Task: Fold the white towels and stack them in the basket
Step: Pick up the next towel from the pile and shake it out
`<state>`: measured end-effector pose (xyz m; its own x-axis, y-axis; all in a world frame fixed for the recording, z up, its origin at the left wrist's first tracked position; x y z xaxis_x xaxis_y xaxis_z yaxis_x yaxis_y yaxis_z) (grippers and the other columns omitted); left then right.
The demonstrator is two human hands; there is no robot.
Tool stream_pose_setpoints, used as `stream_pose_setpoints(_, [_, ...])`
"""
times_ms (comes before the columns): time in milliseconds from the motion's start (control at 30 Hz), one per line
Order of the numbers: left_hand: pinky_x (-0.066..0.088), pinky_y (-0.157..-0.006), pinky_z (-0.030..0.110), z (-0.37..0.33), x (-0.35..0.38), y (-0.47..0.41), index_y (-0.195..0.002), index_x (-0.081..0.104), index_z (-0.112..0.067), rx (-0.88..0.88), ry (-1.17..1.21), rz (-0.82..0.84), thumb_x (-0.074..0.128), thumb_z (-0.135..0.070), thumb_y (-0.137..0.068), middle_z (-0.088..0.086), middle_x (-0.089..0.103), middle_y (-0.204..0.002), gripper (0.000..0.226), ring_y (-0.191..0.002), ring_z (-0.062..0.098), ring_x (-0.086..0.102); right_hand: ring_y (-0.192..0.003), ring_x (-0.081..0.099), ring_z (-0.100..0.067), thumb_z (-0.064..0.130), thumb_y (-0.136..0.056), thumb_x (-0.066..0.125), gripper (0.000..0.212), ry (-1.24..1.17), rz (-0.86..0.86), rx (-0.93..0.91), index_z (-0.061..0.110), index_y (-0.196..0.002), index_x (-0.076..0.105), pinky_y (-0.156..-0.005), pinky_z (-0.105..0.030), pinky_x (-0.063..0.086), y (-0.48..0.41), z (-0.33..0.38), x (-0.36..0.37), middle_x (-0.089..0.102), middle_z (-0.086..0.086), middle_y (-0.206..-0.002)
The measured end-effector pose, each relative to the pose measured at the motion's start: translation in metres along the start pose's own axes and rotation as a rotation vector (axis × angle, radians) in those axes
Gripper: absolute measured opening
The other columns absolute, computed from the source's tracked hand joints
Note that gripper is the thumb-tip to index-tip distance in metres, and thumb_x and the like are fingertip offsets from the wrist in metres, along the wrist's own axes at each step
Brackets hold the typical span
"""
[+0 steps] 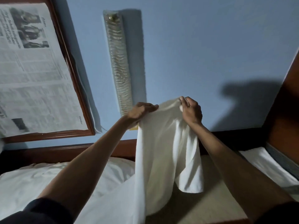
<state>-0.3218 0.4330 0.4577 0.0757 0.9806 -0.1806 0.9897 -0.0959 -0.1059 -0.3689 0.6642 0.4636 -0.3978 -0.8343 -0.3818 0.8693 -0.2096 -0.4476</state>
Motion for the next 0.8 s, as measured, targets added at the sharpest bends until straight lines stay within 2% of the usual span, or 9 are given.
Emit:
stream_pose_setpoints(167, [0.054,-0.073,0.03,0.019,0.081,-0.044,-0.078,0.079,-0.011,-0.068,-0.019,0.114,0.073,-0.029,-0.094,0.009,0.074,-0.082,0.025,-0.077,0.024,0.07,-0.081,0.05,-0.035,0.047,-0.101,0.045,0.046,0.107,-0.053,0.172,0.016,-0.066,0.044,-0.072,-0.034,0.035,-0.055,-0.082,-0.073,0.054,-0.003,-0.077])
stream_pose_setpoints(300, [0.053,-0.07,0.029,0.031,0.128,-0.08,-0.088,0.077,-0.006,-0.086,-0.054,0.15,0.073,-0.028,-0.094,0.01,0.073,-0.086,0.024,-0.078,0.023,0.068,-0.093,0.061,-0.039,0.039,-0.099,0.049,0.04,0.185,-0.062,0.28,0.008,-0.074,0.053,-0.075,-0.034,0.04,-0.098,-0.151,-0.124,0.06,-0.012,-0.084])
stream_pose_setpoints(367, [0.052,-0.062,0.025,0.029,0.151,-0.094,-0.087,0.075,-0.006,-0.087,-0.067,0.143,0.071,-0.024,-0.096,0.007,0.071,-0.081,0.021,-0.07,0.018,0.066,-0.107,0.064,-0.034,0.025,-0.098,0.054,0.019,0.214,0.077,0.202,0.016,-0.095,0.071,-0.083,-0.033,0.046,-0.118,-0.168,-0.125,0.07,-0.011,-0.105])
stream_pose_setpoints(467, [0.052,-0.062,0.024,0.026,0.18,-0.11,-0.092,0.075,-0.004,-0.08,-0.127,0.138,0.068,-0.022,-0.098,0.006,0.073,-0.081,0.021,-0.07,0.016,0.067,-0.117,0.06,-0.017,0.006,-0.09,0.068,0.046,0.103,0.597,0.085,0.028,-0.129,0.061,-0.095,-0.029,0.048,-0.116,-0.173,-0.084,0.065,-0.002,-0.131])
stream_pose_setpoints(533, [0.055,-0.072,0.029,0.027,0.2,-0.117,-0.096,0.078,-0.006,-0.064,-0.217,0.166,0.069,-0.024,-0.097,0.009,0.076,-0.091,0.021,-0.079,0.019,0.069,-0.122,0.056,-0.012,0.016,-0.085,0.081,0.059,0.094,0.953,0.081,0.033,-0.135,0.056,-0.104,-0.033,0.047,-0.089,-0.169,-0.056,0.061,0.006,-0.131])
stream_pose_setpoints(567, [0.055,-0.075,0.03,0.028,0.208,-0.12,-0.097,0.079,-0.007,-0.066,-0.249,0.176,0.069,-0.024,-0.097,0.009,0.077,-0.094,0.02,-0.082,0.019,0.07,-0.117,0.059,-0.007,0.025,-0.083,0.083,0.051,0.14,1.054,0.037,0.038,-0.127,0.062,-0.102,-0.032,0.048,-0.079,-0.17,-0.047,0.065,0.013,-0.124])
stream_pose_setpoints(667, [0.054,-0.074,0.03,0.026,0.221,-0.124,-0.098,0.079,-0.004,-0.074,-0.284,0.165,0.069,-0.021,-0.097,0.007,0.077,-0.093,0.019,-0.081,0.016,0.069,-0.079,0.062,0.004,0.041,-0.091,0.074,0.008,0.119,1.15,-0.016,0.034,-0.096,0.072,-0.077,-0.021,0.048,-0.06,-0.17,-0.036,0.068,0.02,-0.088])
stream_pose_setpoints(733, [0.055,-0.075,0.031,0.023,0.221,-0.124,-0.096,0.079,-0.003,-0.091,-0.286,0.153,0.07,-0.023,-0.096,0.009,0.077,-0.092,0.021,-0.081,0.017,0.069,-0.08,0.063,-0.003,0.042,-0.095,0.069,0.026,-0.041,1.144,0.066,0.016,-0.093,0.068,-0.077,-0.021,0.05,-0.057,-0.177,-0.039,0.066,0.007,-0.088])
stream_pose_setpoints(800, [0.053,-0.069,0.03,0.026,0.218,-0.121,-0.089,0.078,-0.004,-0.121,-0.254,0.144,0.073,-0.029,-0.095,0.011,0.074,-0.086,0.026,-0.077,0.018,0.066,-0.084,0.061,-0.011,0.044,-0.097,0.064,0.032,-0.175,1.1,0.082,0.013,-0.087,0.062,-0.08,-0.027,0.05,-0.06,-0.176,-0.046,0.061,-0.001,-0.087])
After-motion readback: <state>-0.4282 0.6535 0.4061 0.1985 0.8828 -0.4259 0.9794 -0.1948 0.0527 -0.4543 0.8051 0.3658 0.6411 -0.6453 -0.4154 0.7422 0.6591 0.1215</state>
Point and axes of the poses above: each hand's wrist, its own y-axis away from the middle knuckle, its own x-axis out of the palm, z = x × y, the point moved 9 cm from there along -y, towards the middle knuckle
